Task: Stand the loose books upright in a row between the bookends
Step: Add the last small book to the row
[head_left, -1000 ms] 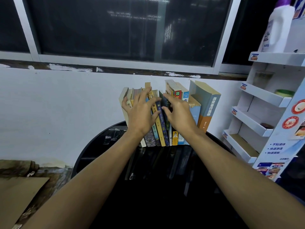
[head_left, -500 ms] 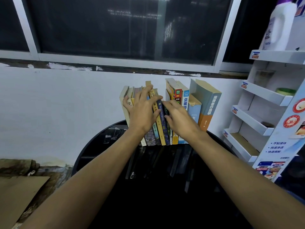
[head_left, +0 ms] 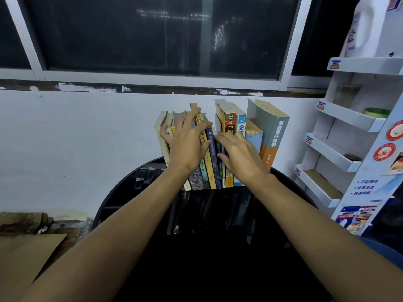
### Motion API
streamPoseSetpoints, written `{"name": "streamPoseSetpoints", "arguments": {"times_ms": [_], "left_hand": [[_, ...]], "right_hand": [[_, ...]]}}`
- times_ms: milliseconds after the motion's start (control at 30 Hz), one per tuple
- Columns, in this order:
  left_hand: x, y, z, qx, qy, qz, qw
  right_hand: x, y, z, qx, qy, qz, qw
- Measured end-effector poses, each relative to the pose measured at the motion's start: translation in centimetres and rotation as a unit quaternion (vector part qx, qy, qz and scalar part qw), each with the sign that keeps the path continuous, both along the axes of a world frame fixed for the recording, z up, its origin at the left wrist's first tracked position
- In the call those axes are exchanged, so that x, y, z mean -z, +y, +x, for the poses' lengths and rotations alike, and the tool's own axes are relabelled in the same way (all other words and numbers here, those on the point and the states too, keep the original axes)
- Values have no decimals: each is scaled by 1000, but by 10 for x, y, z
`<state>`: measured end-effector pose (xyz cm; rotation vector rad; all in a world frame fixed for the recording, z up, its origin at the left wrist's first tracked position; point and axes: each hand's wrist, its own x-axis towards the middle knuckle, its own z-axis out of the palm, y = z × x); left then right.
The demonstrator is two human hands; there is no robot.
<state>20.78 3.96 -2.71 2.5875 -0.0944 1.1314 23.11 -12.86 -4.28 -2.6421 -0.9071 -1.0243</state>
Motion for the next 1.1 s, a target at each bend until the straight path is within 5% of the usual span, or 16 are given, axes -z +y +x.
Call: {"name": "streamPoseSetpoints", "arguments": {"times_ms": [1100], "left_hand": [[-7,-7,3,1,20,13,1000]], "right_hand": [[11,-9,10,2,8,-34,999]]}}
